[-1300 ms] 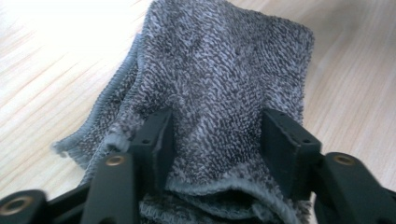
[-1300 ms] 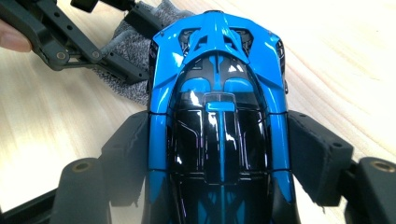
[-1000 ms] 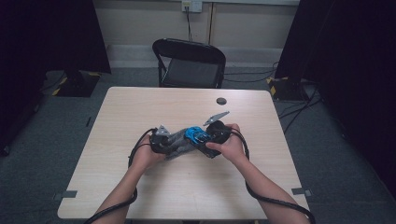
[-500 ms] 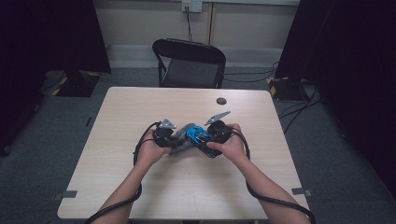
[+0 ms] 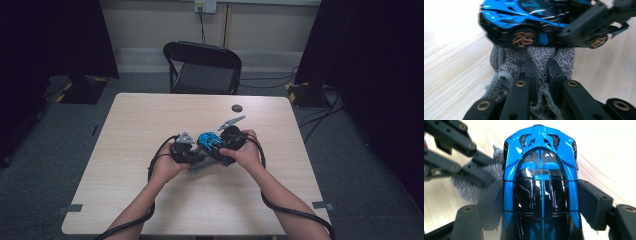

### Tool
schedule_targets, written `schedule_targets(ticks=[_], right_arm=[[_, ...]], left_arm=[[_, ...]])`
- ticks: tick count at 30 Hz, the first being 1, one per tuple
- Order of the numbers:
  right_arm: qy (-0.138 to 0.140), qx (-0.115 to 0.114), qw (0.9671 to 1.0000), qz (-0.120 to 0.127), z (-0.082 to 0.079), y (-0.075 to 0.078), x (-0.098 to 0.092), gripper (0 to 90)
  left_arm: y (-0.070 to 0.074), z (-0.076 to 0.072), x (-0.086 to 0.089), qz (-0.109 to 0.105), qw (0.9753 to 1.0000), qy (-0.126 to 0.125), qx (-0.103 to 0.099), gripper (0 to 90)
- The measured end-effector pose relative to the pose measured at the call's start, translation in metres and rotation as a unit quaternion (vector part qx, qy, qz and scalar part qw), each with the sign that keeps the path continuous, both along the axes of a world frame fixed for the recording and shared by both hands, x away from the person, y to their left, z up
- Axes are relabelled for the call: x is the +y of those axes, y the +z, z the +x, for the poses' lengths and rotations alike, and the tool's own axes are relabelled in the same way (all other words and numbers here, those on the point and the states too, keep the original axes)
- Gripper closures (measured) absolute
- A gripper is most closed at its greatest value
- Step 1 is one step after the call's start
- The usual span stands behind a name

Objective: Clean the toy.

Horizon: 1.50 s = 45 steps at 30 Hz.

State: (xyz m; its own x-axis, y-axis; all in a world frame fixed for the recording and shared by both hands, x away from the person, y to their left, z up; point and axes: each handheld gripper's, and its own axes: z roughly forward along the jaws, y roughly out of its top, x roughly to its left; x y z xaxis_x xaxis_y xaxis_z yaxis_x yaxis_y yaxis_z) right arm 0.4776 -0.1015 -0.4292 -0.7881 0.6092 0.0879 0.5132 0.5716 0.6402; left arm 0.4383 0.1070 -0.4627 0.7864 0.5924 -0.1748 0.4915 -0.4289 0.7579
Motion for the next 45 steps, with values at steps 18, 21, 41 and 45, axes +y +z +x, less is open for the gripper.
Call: schedule_targets(ticks=[18, 21, 41, 45], right_arm=[[-0.025, 0.005, 0.9997, 0.008, 0.017, 0.005, 0.008, 28.2], [-0.026, 0.0, 0.9996, 0.007, 0.019, 0.008, 0.007, 28.2], [-0.005, -0.007, 0.9999, 0.013, 0.002, 0.018, -0.008, 28.2], [-0.002, -0.008, 0.9999, 0.012, -0.002, 0.016, -0.008, 28.2]], left_arm=[[-0.003, -0.016, -0.027, -0.002, 0.9986, -0.053, 0.009, 81.1], [-0.002, -0.018, -0.029, 0.011, 0.998, -0.062, 0.007, 80.9], [0.011, 0.02, 0.056, 0.023, 0.9959, 0.086, -0.011, 80.9], [0.013, 0.024, 0.062, 0.021, 0.9945, 0.101, -0.016, 80.9]])
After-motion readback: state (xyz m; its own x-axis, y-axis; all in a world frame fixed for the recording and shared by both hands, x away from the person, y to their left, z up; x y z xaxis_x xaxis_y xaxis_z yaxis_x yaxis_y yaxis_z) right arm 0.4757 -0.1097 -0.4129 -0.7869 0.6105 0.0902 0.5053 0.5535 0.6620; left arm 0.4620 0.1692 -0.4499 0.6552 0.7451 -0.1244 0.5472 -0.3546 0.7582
